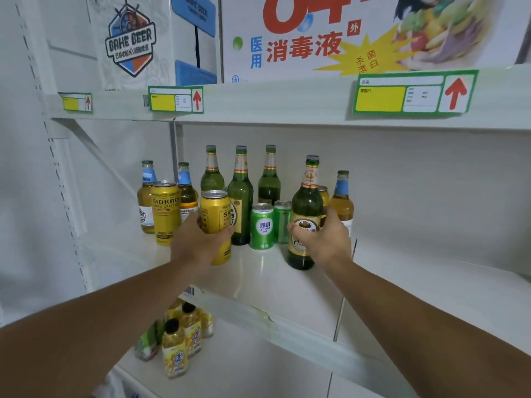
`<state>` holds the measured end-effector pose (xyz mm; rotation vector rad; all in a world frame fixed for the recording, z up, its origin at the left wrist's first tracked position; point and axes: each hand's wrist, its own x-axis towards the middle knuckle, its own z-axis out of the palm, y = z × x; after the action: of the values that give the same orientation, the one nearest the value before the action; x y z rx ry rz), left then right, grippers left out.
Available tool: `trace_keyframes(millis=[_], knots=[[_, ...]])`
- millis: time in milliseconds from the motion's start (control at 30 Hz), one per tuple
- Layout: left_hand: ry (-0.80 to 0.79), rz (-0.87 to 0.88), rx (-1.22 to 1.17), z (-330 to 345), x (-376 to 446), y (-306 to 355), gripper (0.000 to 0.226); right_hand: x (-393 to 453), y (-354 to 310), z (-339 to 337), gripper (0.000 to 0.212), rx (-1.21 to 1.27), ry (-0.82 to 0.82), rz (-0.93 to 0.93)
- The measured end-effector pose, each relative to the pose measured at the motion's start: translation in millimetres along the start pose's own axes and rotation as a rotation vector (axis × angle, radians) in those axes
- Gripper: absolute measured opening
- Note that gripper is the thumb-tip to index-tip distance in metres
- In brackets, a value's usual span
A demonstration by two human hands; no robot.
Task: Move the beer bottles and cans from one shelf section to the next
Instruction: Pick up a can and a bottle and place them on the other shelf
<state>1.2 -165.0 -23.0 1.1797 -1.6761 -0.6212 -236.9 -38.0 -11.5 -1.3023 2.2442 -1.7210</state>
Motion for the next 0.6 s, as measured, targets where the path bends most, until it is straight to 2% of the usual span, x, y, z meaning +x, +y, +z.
trace_keyframes(millis=[133, 300, 600], knots=[[-0.095, 0.060, -0.017, -4, -20, 5, 0.048, -22, -1, -26, 0.056, -0.013, 0.027, -0.004], [-0.177, 0.120, -0.101, -1, -47, 29, 0.039, -51, -13, -71, 0.057, -0.035, 0.085, 0.033], [-0.424, 0.174, -0.314, 50, -110, 94, 0.046, -118, -9, -191, 0.064, -0.158, 0.198, 0.141]])
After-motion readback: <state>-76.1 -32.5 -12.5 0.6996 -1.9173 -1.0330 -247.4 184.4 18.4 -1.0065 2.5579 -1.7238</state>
